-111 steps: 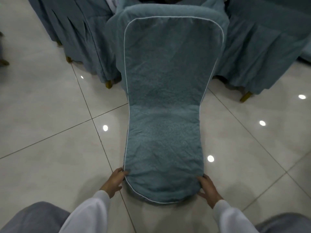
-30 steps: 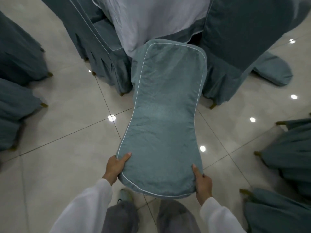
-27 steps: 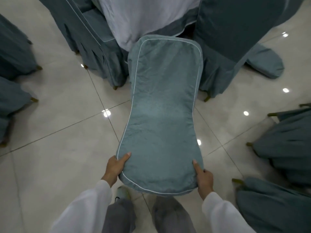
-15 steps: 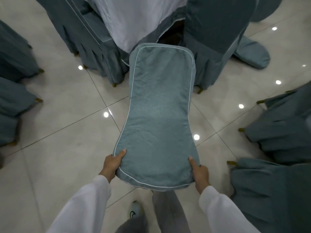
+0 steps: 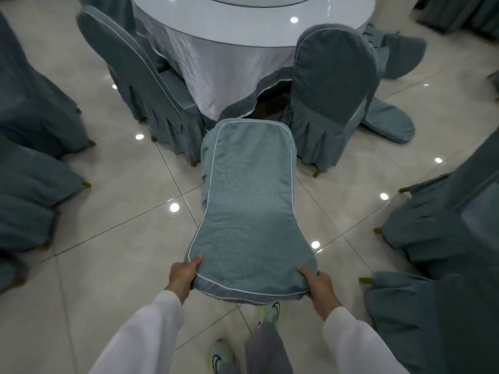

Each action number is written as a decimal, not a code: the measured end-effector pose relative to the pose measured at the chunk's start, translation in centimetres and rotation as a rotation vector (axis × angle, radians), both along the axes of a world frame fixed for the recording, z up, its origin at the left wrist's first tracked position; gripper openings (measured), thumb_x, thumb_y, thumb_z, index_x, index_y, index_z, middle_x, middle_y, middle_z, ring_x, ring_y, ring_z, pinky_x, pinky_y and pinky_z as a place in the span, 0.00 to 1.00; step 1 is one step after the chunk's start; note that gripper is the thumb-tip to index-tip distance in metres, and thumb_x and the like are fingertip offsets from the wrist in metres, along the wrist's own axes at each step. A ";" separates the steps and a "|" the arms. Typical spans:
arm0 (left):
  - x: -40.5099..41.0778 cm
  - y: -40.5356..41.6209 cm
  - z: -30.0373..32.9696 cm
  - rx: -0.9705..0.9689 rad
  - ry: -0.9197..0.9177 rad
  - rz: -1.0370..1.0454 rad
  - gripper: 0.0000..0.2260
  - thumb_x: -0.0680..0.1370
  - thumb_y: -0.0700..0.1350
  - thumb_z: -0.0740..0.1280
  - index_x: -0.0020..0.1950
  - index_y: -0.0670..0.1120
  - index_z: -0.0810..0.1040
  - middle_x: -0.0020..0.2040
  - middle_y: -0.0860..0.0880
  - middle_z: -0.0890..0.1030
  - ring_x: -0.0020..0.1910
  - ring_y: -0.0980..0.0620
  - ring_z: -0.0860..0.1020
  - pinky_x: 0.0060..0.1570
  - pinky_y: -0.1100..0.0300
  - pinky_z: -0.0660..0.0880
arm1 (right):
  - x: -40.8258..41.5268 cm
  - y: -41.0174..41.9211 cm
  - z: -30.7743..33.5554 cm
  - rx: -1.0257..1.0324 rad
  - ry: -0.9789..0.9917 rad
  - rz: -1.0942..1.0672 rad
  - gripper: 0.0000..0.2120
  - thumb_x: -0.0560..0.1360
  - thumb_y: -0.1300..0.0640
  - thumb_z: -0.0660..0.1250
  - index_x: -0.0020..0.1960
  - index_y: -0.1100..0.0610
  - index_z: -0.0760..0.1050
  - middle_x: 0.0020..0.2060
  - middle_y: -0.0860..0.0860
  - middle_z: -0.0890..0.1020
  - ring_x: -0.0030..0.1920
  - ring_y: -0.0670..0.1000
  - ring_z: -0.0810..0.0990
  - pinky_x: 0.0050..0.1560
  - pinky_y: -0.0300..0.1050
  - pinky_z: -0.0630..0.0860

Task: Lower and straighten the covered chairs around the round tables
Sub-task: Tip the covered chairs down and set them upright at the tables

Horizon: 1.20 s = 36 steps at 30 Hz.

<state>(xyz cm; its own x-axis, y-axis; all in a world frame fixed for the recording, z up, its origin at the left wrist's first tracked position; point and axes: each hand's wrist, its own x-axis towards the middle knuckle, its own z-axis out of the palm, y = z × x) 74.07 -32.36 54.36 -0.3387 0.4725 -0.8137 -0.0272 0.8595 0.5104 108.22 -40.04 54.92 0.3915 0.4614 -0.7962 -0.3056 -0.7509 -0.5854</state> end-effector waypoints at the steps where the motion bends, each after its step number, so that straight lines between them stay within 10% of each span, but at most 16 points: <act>1: 0.2 0.6 0.6 0.009 0.001 0.006 0.24 0.72 0.49 0.79 0.58 0.34 0.78 0.53 0.37 0.82 0.47 0.39 0.82 0.47 0.48 0.81 | 0.0 0.6 0.6 0.009 -0.001 0.000 0.23 0.72 0.57 0.78 0.62 0.66 0.77 0.53 0.60 0.84 0.52 0.61 0.83 0.43 0.50 0.80; 13: 3.7 10.9 9.0 0.088 0.024 -0.099 0.24 0.81 0.42 0.66 0.74 0.46 0.60 0.58 0.43 0.72 0.43 0.47 0.76 0.36 0.55 0.78 | 1.6 11.5 7.8 0.205 0.070 0.054 0.35 0.73 0.55 0.78 0.75 0.45 0.65 0.67 0.52 0.75 0.56 0.53 0.80 0.49 0.50 0.81; 21: 5.2 18.8 12.1 0.412 0.406 -0.435 0.09 0.82 0.44 0.59 0.57 0.47 0.78 0.55 0.46 0.79 0.55 0.43 0.78 0.59 0.48 0.75 | 3.6 20.3 11.4 0.262 0.094 0.122 0.23 0.76 0.49 0.75 0.67 0.45 0.71 0.64 0.53 0.78 0.60 0.57 0.80 0.50 0.53 0.83; 26: 6.8 24.3 14.5 0.599 0.467 -0.613 0.13 0.81 0.38 0.56 0.46 0.49 0.77 0.46 0.48 0.80 0.46 0.48 0.77 0.44 0.57 0.71 | 4.1 26.0 13.6 0.327 0.041 0.194 0.19 0.78 0.45 0.71 0.65 0.47 0.71 0.60 0.50 0.79 0.59 0.55 0.82 0.54 0.56 0.83; 36: 5.5 34.1 17.9 0.618 0.423 -0.925 0.24 0.72 0.75 0.62 0.50 0.56 0.76 0.46 0.58 0.79 0.46 0.57 0.77 0.48 0.56 0.76 | 5.3 37.1 14.0 0.276 -0.366 0.324 0.22 0.74 0.29 0.63 0.54 0.46 0.75 0.56 0.55 0.82 0.53 0.57 0.80 0.60 0.58 0.77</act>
